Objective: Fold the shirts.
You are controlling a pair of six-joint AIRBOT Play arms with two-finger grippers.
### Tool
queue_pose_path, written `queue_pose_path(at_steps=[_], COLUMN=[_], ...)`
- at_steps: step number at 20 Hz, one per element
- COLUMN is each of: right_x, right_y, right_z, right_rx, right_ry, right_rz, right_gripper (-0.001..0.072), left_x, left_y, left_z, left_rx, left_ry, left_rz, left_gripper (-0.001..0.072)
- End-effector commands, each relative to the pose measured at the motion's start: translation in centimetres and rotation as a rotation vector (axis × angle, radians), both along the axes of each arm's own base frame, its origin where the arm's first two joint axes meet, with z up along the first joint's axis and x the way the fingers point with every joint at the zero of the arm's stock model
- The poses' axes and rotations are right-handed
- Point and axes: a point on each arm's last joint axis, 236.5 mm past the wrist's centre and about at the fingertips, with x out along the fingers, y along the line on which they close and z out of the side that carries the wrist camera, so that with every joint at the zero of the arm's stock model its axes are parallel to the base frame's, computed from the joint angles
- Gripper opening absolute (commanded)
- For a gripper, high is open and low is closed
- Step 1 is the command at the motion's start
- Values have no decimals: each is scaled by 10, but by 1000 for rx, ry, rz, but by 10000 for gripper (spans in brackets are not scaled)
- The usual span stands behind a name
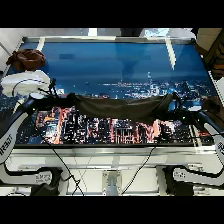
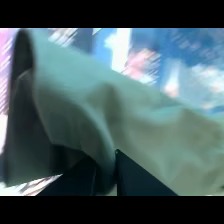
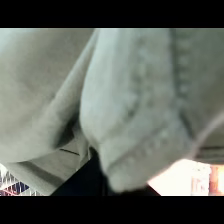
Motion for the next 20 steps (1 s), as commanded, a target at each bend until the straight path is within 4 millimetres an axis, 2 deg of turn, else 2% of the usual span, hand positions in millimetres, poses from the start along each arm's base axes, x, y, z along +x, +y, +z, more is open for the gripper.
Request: queue_pose_path(at_steps=[1,2,4,5,7,9,10,11,13,15,16,20], right_x=[1,1,5,10,29,57,70,82,99,102,97,68], right_y=[1,3,9,11,10,-6,-18,-32,-71,-105,-110,-92], right_z=[1,3,19,34,76,134,170,204,275,334,354,414], right_rx=[8,14,42,51,33,-32,-72,-114,-215,-267,-274,-313], right_ry=[-1,-1,-18,-43,-155,-318,-410,-495,-665,-763,-784,-863], right_rz=[-4,4,48,74,125,112,93,67,-22,-115,-115,-17], right_gripper=[27,27,25,25,24,24,23,22,21,21,21,21], left_x=[12,13,16,16,15,21,26,31,43,47,38,-22], left_y=[-19,-22,-24,-24,-21,-9,-1,10,41,72,71,28], left_z=[52,73,119,144,197,253,287,320,369,393,399,418], left_rx=[-87,-109,-150,-170,-184,-162,-145,-116,-18,37,22,-101], left_ry=[-99,-127,-190,-221,-299,-405,-483,-571,-701,-709,-700,-678], left_rz=[-105,-150,-227,-261,-328,-335,-318,-288,-192,-79,-92,-309], left_gripper=[74,17,16,15,15,14,14,15,14,14,14,13])
